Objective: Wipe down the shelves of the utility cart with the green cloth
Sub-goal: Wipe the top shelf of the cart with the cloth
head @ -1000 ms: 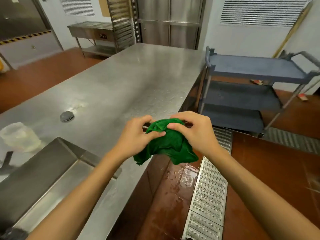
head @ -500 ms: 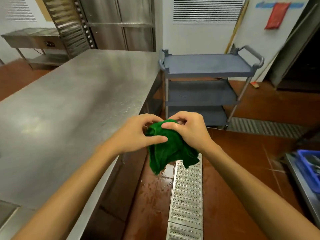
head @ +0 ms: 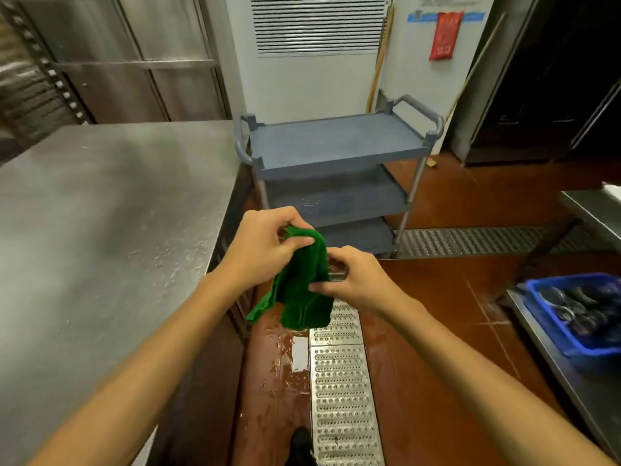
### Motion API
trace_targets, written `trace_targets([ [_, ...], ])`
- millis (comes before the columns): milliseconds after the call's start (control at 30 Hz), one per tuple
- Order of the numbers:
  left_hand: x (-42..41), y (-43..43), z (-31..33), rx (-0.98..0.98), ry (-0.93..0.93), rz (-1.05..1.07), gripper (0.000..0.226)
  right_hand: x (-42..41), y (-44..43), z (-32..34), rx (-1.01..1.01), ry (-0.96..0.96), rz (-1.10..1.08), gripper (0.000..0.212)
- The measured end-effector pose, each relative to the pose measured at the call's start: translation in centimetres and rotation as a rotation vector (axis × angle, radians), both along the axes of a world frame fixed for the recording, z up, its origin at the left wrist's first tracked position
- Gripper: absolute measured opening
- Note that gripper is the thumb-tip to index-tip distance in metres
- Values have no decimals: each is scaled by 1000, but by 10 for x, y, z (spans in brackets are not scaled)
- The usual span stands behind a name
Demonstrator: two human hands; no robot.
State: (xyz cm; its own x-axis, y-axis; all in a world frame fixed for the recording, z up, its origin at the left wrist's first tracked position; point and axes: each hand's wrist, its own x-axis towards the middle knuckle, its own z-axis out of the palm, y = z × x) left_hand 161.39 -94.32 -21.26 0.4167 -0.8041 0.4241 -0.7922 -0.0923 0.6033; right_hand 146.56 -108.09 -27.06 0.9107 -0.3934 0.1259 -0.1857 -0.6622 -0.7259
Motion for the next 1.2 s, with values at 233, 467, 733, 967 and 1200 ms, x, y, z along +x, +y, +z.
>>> trace_targets([
  [233,101,-75,4,-35,-13,-134,12,78,-92,9,54,144,-76,62],
  [467,157,-153,1,5,120,-226,11,127,-173,7,-77,256,-123,48],
  [733,209,-244,10,-42,358,-280,8,175,-274,-29,-84,452,-79,73],
  [967,257,-297,31,24,444,-242,12,221,-379,-29,6,406,-61,20],
  [1200,302,-321,10,169,489,-119,23,273,-435,3,209,10,-212,32],
])
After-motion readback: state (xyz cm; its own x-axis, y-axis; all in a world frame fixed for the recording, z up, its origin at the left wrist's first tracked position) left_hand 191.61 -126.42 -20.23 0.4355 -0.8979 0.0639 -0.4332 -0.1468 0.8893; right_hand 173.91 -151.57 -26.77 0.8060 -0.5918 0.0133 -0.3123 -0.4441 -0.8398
